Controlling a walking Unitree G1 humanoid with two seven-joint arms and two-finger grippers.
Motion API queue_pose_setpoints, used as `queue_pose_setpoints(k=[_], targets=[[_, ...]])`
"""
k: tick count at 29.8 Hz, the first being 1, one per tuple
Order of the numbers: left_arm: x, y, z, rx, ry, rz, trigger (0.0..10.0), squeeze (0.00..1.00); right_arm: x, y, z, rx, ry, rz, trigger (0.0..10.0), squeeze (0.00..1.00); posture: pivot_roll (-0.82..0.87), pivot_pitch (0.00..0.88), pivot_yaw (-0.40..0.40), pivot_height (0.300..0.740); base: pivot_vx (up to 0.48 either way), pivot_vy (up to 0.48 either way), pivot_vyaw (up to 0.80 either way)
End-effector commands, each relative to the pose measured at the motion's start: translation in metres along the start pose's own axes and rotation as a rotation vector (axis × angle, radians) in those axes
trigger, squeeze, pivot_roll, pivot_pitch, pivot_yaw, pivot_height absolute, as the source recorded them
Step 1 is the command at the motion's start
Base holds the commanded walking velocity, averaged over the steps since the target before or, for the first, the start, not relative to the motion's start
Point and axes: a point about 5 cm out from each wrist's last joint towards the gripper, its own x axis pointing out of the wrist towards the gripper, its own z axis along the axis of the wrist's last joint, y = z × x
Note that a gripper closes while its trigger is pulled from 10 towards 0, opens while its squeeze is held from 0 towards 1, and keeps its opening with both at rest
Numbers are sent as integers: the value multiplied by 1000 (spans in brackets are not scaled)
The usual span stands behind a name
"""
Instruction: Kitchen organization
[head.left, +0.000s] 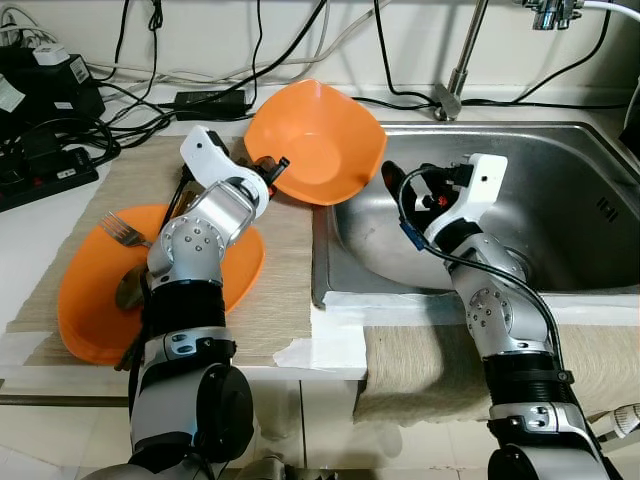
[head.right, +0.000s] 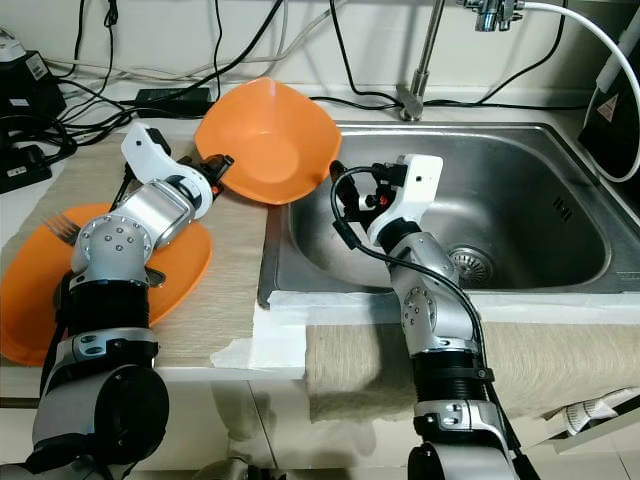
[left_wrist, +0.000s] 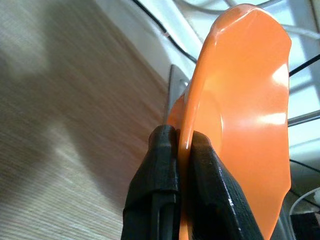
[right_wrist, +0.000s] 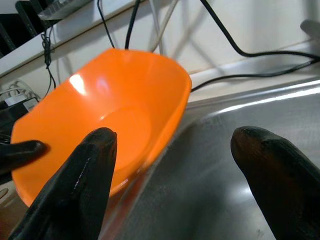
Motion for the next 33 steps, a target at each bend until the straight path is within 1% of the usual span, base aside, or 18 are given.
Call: queue_pose_setpoints(k=[1,2,7,15,22,24,31,33], targets=[[-3,-18,10,-11,-39,-63,0,0,5,2,1,17,1,-3,10000,0,7,0,26,740,0,0,0],[-4,-22,10,-14,-35,-73,0,0,7,3,0,21,4,-2,10000,0,6,0,28,740,0,0,0],[-5,-27,6,-21,-22,-91,0,0,14,4,-1,36,9,2,10000,0,6,0,31,740,0,0,0],[-7,-31,5,-26,-19,-104,0,0,23,5,-4,62,16,-1,10000,0,12,0,28,740,0,0,0],[-9,-34,5,-32,-17,-118,0,0,29,3,-2,62,8,-10,10000,0,16,0,24,740,0,0,0],[-10,-38,3,-34,-9,-131,0,0,33,2,-2,53,10,-21,10000,0,16,0,23,740,0,0,0],[-12,-46,2,-39,1,-163,0,0,36,2,-3,34,14,-29,10000,0,16,0,23,740,0,0,0],[-13,-48,-1,-31,10,-171,0,0,37,2,-4,11,24,-32,10000,0,16,0,23,740,0,0,0]])
